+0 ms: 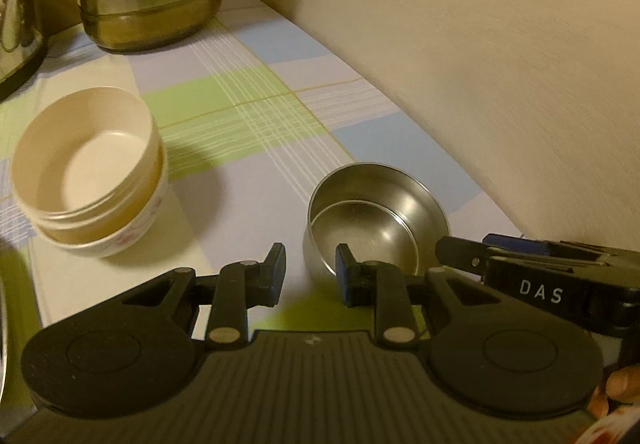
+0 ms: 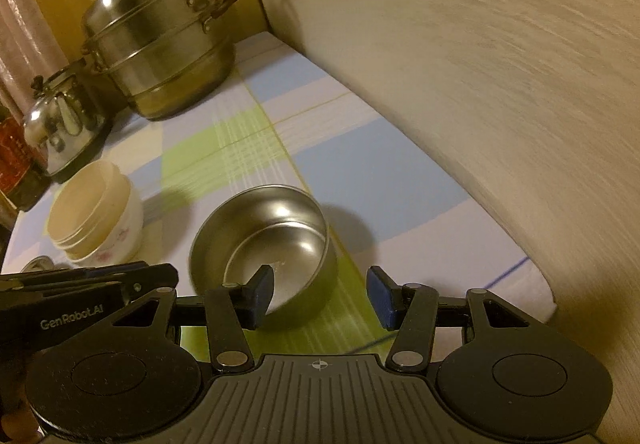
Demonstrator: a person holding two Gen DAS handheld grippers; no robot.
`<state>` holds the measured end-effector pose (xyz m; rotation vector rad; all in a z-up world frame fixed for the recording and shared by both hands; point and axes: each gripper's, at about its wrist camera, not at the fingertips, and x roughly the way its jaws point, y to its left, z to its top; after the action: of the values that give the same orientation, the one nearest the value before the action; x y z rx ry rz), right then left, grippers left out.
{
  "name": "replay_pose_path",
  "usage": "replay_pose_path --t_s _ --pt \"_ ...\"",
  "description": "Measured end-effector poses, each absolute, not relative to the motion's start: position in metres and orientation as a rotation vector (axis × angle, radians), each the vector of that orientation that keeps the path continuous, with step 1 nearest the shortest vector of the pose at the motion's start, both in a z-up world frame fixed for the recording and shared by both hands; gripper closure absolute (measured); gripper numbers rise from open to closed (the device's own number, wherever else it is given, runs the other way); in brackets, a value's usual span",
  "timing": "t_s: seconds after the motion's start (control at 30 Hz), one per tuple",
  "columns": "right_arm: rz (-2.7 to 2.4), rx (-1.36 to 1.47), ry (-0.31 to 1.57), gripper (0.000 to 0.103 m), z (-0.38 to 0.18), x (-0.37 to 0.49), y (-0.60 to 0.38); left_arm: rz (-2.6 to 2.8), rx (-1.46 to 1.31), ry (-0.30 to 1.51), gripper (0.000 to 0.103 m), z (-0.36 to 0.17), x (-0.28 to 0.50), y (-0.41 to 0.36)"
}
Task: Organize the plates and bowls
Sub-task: 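Move the right tool to the small steel cup and grip its rim, then lift the steel cup with the right tool and carry it over the bowl stack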
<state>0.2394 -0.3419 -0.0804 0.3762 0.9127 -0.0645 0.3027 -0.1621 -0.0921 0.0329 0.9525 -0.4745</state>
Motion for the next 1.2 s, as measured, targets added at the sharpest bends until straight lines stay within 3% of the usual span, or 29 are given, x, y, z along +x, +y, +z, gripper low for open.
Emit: replay_pose_path --t_s 0.53,0.7,1.2 --pt "-0.076 0.370 0.938 0.074 -0.102 0.267 -0.340 -0.490 0.062 1.002 0.080 -0.119 0.331 -0.172" --pt "-0.076 0.379 0.943 0.086 -0.104 0.269 -0.339 -0.522 0.065 0.993 0.089 -0.120 0.330 -0.173" --pt "-0.083 0.352 0.926 0.094 -0.097 0.263 -0.334 -0.530 0.058 0.969 0.093 -0.113 0.321 -0.168"
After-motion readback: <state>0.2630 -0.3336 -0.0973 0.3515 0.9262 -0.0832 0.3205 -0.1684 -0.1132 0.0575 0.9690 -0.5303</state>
